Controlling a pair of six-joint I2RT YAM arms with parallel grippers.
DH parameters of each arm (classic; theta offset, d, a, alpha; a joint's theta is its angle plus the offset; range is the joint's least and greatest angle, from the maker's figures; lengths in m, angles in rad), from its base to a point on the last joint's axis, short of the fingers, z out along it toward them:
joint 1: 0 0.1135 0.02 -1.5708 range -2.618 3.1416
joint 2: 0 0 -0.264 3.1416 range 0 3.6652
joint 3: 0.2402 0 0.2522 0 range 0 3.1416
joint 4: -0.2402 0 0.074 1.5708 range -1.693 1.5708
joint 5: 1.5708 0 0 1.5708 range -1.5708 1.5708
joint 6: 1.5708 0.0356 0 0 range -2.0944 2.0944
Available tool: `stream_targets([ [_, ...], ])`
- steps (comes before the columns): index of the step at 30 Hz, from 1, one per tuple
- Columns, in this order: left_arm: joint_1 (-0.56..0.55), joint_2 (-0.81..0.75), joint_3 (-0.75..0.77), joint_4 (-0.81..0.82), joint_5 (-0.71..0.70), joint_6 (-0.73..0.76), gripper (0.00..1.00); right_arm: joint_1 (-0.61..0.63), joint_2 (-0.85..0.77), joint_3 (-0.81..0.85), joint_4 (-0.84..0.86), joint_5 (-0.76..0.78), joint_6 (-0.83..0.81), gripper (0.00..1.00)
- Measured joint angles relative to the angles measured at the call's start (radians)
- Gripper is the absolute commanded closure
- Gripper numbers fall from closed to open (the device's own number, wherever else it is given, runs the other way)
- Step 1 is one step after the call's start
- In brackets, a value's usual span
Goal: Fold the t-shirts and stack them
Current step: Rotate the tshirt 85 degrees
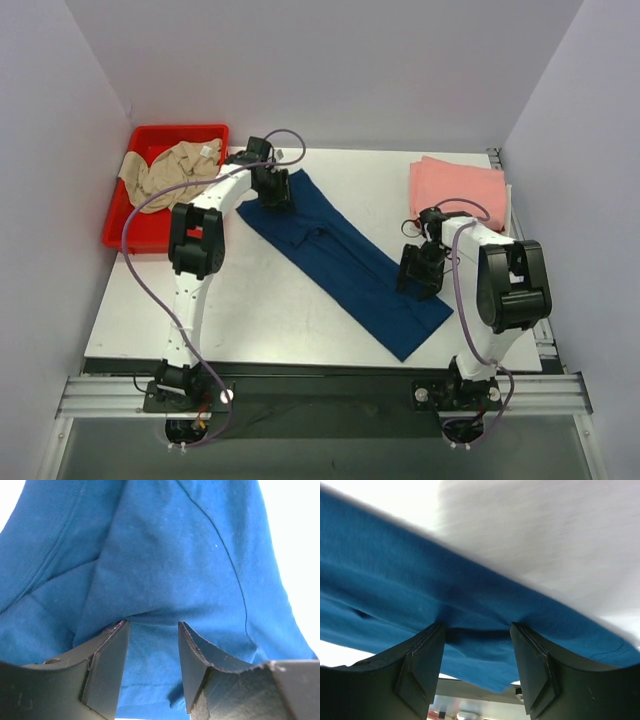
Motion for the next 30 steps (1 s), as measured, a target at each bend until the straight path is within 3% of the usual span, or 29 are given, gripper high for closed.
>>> stream_targets([
  [4, -0.001, 0.081, 0.158, -0.041, -0.020, 0.024, 0.44, 0.052, -0.008, -0.002, -0.003, -0.010, 0.021, 0.43],
  [8, -0.002, 0.084, 0.170, -0.040, -0.059, 0.032, 0.43, 0.070, -0.038, -0.001, -0.043, 0.000, 0.018, 0.43],
  [15, -0.014, -0.043, 0.039, -0.024, -0.104, -0.009, 0.42, 0.069, -0.140, 0.021, -0.122, 0.024, -0.040, 0.42],
  [21, -0.022, -0.186, -0.087, 0.017, -0.098, -0.057, 0.42, 0.069, -0.137, -0.030, -0.134, 0.016, -0.067, 0.43],
  [30, -0.028, -0.088, -0.122, 0.044, -0.066, -0.092, 0.42, 0.076, -0.053, -0.092, -0.104, -0.031, -0.069, 0.43],
])
